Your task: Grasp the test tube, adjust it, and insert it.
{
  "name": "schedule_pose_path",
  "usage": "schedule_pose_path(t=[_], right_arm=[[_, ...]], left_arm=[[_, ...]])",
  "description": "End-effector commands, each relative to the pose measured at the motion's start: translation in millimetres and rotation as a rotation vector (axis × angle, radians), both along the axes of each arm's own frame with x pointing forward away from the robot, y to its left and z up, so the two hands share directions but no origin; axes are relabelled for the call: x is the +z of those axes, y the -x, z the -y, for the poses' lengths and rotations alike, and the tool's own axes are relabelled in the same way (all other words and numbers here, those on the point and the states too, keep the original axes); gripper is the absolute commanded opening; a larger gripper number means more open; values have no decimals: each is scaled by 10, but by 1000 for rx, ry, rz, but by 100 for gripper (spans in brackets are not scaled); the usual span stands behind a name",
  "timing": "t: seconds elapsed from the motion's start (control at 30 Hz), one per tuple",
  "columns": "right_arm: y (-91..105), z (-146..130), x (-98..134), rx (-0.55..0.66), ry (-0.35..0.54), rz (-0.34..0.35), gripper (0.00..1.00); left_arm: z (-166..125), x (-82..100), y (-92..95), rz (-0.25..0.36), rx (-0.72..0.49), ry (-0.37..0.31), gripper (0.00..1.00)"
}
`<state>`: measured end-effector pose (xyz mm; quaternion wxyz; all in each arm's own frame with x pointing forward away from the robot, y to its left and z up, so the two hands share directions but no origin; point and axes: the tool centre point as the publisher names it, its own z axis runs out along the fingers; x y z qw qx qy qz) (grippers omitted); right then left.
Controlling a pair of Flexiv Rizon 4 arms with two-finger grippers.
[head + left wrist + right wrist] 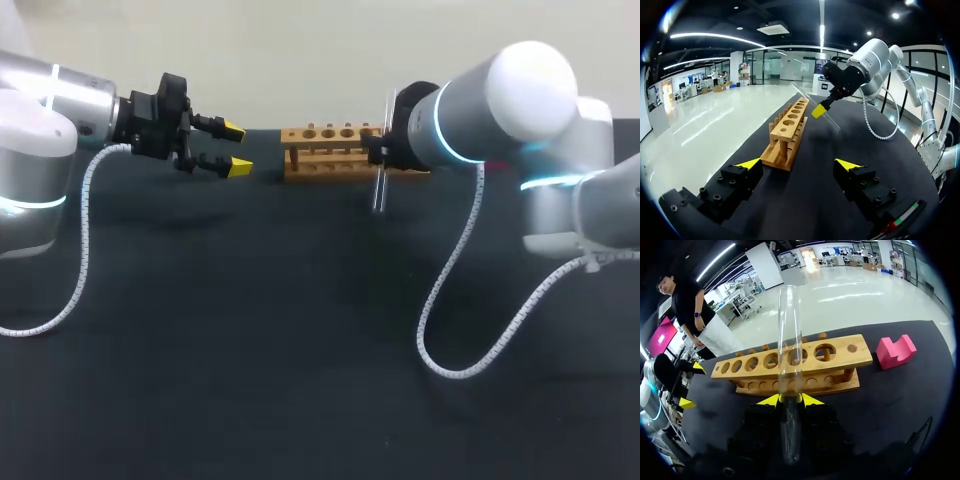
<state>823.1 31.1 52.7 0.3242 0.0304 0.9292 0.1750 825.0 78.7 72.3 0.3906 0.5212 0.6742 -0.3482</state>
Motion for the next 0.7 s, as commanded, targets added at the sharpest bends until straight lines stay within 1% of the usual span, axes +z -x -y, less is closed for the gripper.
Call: schedule_pose_path(t=[0.03, 0.1, 0.13, 0.3, 0.5, 0.57, 0.7], right_arm=[[161, 10, 100, -49, -1, 116, 0], [184, 12, 135, -56, 1, 122, 0], [199, 14, 162, -65, 1, 140, 0], [226, 43, 294, -93, 13, 177, 0], [202, 87, 450, -112, 31, 224, 0], [186, 107, 511, -124, 41, 257, 0], [165, 129, 609, -141, 55, 297, 0]], left_arm=[[-1, -10, 8, 4, 2, 2, 100], [-1, -10, 8, 4, 2, 2, 100], [-1, -10, 8, 4, 2, 2, 100], [-1, -10, 8, 4, 2, 2, 100], [-1, -10, 8, 4, 2, 2, 100], [-1, -10, 8, 4, 2, 2, 100], [-1, -10, 8, 4, 2, 2, 100]])
